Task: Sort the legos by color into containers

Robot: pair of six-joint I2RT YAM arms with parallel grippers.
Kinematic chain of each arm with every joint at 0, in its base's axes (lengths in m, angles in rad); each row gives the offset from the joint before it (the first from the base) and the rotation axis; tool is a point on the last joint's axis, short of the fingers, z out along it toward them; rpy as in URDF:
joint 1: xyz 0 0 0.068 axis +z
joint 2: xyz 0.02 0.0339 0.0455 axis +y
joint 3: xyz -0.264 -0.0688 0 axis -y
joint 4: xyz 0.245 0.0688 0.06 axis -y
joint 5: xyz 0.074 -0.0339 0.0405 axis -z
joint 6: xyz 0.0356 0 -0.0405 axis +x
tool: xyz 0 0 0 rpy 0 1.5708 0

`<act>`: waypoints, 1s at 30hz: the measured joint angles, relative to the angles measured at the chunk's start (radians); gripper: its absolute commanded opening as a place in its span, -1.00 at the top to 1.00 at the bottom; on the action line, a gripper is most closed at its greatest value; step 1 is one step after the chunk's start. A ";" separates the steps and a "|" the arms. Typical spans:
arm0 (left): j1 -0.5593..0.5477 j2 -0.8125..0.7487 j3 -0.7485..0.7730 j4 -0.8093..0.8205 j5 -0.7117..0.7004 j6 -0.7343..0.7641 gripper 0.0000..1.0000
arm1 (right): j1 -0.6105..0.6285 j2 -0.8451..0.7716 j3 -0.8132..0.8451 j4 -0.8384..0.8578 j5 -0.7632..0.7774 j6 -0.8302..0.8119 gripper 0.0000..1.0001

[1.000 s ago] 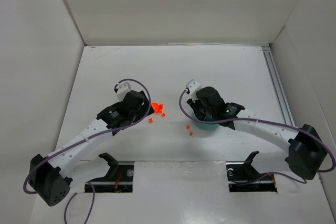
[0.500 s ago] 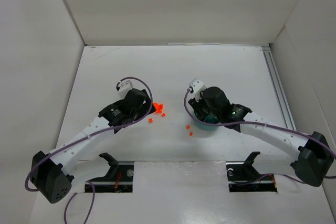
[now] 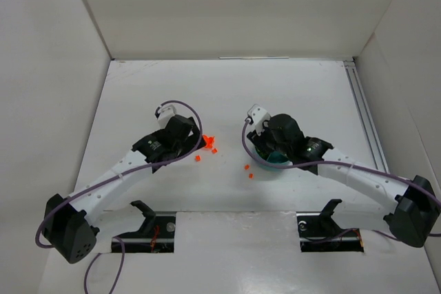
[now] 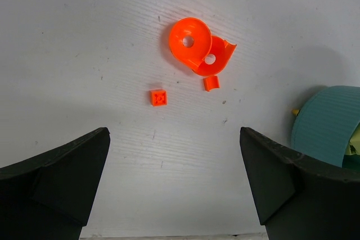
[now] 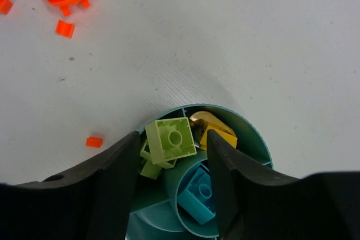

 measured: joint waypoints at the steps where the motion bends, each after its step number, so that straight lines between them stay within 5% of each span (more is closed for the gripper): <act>1: 0.006 0.011 0.001 0.003 0.005 0.001 -1.00 | 0.004 -0.002 0.000 0.000 -0.005 -0.018 -0.18; 7: 0.092 0.067 -0.015 0.063 0.068 0.021 -1.00 | 0.068 0.039 0.013 0.019 -0.046 -0.110 -0.44; 16: 0.223 0.036 -0.113 0.114 0.138 0.019 -1.00 | 0.115 0.328 0.177 0.058 -0.081 -0.155 -0.47; 25: 0.293 -0.054 -0.205 0.109 0.135 -0.046 -1.00 | 0.117 0.651 0.486 0.023 -0.052 0.190 -0.15; 30: 0.293 -0.122 -0.220 0.112 0.132 -0.051 -1.00 | 0.094 0.740 0.525 -0.002 -0.096 0.356 -0.01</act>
